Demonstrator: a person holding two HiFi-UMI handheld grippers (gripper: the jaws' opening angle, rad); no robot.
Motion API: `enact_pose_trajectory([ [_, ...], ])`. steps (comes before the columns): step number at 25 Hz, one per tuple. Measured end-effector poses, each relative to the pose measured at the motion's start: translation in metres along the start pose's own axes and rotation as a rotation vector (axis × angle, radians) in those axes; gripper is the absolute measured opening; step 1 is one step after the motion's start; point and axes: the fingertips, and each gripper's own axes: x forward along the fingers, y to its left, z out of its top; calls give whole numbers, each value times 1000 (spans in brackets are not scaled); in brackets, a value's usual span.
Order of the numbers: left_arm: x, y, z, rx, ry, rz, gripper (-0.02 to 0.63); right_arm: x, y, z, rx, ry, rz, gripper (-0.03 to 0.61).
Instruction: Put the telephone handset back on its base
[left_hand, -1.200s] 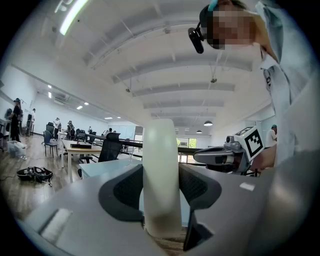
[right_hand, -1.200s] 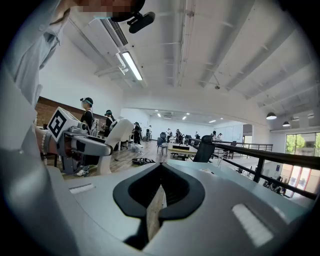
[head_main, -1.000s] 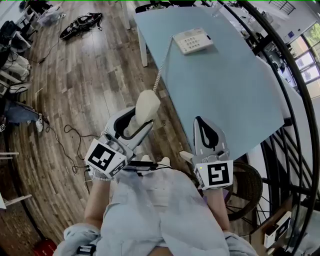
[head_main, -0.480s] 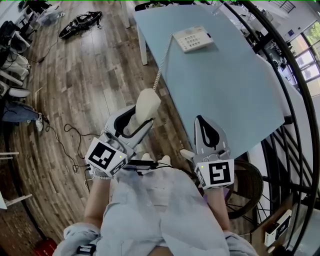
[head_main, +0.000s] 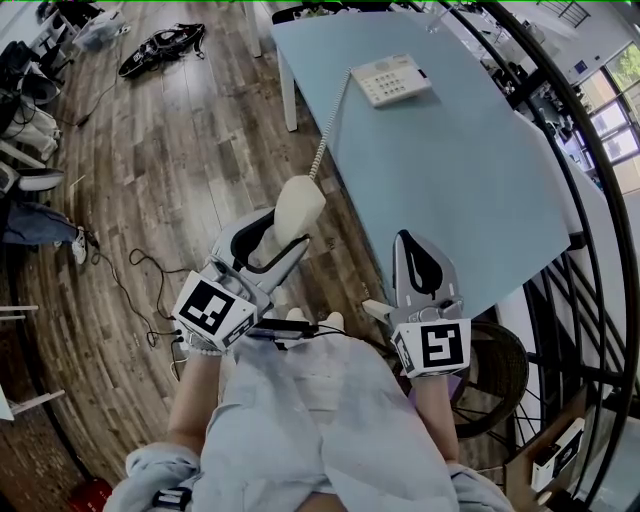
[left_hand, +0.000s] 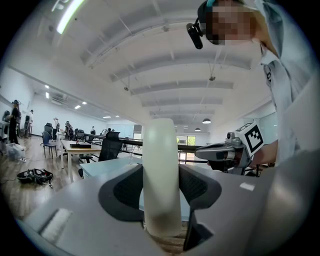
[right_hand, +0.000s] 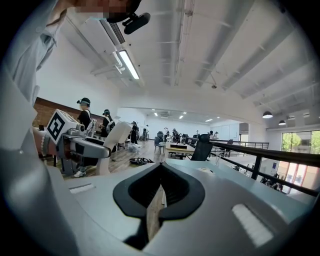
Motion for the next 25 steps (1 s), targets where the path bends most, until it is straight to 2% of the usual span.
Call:
enact_pose_trajectory([
  [14, -19, 28, 1, 5, -14, -32, 218, 12, 29, 11, -28, -8, -50, 5],
  [25, -24, 35, -3, 8, -19, -44, 218, 8, 39, 5, -30, -1, -82, 5],
])
